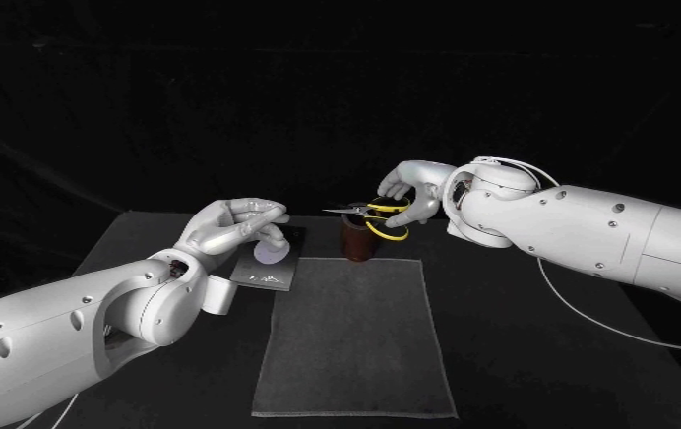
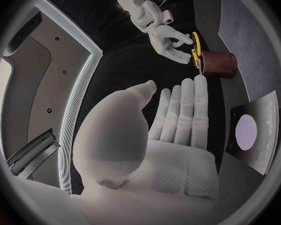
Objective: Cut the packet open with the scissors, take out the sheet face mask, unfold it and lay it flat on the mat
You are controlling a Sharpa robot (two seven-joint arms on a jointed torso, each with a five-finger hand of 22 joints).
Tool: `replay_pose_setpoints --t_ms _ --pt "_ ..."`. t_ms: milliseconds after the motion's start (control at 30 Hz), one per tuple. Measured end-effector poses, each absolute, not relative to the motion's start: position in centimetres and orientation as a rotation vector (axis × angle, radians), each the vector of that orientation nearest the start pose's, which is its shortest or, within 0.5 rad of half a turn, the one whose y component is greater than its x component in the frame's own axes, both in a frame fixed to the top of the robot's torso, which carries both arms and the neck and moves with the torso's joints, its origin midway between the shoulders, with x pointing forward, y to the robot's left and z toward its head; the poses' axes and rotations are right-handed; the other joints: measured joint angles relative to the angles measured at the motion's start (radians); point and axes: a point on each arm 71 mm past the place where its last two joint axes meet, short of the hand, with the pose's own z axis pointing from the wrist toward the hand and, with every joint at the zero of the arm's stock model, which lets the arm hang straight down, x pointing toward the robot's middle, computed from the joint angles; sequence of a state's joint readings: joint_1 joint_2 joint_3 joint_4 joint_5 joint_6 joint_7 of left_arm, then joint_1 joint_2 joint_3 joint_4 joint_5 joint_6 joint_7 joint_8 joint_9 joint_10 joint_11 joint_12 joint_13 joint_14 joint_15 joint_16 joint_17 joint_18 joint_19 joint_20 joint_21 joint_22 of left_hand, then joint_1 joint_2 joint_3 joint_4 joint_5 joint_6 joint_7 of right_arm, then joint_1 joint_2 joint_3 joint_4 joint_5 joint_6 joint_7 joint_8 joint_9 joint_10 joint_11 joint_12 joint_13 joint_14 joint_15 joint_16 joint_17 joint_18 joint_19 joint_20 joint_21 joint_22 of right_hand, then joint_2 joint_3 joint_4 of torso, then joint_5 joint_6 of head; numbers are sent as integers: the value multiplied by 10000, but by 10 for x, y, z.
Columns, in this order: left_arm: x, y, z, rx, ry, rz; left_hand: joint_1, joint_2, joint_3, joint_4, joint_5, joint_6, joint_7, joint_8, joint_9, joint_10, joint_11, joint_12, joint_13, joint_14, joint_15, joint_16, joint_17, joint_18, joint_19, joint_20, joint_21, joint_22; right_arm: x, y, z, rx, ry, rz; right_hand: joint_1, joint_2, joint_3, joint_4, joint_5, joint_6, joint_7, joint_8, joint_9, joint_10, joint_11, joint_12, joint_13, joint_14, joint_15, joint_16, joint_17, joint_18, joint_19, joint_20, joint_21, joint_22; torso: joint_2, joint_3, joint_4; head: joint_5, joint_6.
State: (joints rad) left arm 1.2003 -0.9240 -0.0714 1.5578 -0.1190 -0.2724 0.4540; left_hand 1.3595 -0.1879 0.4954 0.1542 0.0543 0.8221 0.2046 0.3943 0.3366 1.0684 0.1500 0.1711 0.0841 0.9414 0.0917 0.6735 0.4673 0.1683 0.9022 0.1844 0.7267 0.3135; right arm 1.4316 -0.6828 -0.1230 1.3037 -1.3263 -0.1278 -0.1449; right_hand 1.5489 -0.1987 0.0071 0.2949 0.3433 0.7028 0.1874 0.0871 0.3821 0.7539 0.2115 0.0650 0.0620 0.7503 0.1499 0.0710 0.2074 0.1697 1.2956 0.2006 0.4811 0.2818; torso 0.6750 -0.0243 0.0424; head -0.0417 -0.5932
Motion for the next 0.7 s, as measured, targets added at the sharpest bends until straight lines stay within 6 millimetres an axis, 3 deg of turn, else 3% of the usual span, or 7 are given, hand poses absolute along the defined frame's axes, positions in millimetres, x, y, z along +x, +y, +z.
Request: replay_pose_setpoints --t_ms 400,700 --pt "477 235 -180 -9600 14266 -15348 38 38 0 0 0 3 -2 0 8 0 0 0 0 1 1 0 -1 -67 0 0 42 0 556 -184 -123 -1499 17775 5074 -52 53 14 -14 -68 46 20 20 15 210 75 37 5 370 54 54 33 -5 49 51 0 -12 12 -3 15 -17 -58" --pt "477 236 -180 -9609 14263 -15324 38 38 0 0 0 18 -18 0 8 0 0 0 0 1 2 0 -1 37 0 0 42 9 558 -185 -124 -1501 17823 4865 1 106 28 -28 -68 46 20 19 13 279 73 37 3 530 41 54 37 -9 84 88 0 -11 10 0 21 -6 -69"
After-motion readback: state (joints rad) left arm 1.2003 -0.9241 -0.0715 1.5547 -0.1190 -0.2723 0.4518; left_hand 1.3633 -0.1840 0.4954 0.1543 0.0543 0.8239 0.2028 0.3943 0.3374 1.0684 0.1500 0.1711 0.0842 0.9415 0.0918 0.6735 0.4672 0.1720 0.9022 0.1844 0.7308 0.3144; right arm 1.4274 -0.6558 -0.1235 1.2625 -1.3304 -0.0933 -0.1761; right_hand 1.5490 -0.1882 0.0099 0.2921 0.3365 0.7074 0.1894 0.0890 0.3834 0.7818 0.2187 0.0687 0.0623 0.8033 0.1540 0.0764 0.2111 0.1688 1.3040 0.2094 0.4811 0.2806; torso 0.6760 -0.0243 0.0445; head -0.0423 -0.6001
